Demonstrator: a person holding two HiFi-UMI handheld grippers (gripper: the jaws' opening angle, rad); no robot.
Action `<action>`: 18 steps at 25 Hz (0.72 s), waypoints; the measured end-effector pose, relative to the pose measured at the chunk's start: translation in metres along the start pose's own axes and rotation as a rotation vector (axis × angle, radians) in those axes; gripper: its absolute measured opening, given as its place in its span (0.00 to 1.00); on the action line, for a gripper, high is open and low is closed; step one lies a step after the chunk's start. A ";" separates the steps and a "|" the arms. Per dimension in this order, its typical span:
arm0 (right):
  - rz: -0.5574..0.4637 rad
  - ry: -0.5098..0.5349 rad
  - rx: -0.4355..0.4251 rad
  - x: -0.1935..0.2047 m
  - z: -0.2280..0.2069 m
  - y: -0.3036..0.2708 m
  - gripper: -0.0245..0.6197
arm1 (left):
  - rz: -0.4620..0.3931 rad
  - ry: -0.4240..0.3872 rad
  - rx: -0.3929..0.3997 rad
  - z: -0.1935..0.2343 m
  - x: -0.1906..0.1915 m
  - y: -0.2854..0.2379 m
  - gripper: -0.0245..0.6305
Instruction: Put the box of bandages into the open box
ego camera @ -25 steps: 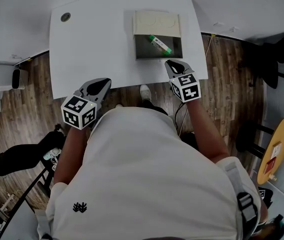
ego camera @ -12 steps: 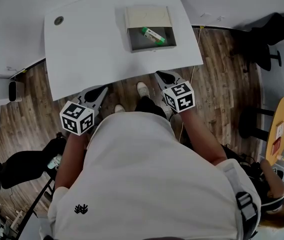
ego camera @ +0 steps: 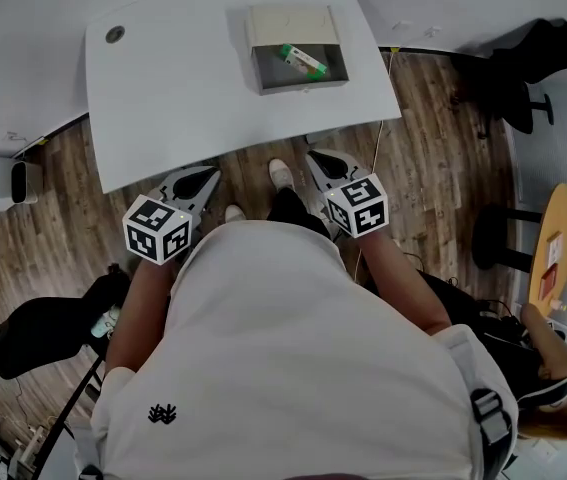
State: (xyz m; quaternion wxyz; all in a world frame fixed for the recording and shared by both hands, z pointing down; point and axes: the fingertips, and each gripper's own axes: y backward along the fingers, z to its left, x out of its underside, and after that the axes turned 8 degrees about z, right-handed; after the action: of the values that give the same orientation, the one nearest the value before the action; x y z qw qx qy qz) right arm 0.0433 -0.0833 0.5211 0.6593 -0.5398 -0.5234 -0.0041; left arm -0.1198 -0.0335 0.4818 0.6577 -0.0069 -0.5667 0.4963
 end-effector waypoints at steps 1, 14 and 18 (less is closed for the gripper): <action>-0.003 0.000 0.001 0.000 0.001 0.001 0.05 | -0.001 0.000 0.001 0.000 0.001 0.001 0.05; -0.029 0.037 -0.020 -0.016 0.016 0.005 0.05 | -0.012 0.005 -0.006 0.002 0.007 0.011 0.05; -0.031 0.046 -0.027 -0.020 0.019 0.005 0.05 | -0.011 0.013 -0.012 0.003 0.010 0.013 0.05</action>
State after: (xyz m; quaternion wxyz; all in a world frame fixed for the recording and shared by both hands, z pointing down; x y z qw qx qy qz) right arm 0.0238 -0.0788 0.5008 0.6639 -0.5401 -0.5162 -0.0339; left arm -0.1318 -0.0223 0.4829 0.6641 -0.0109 -0.5653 0.4892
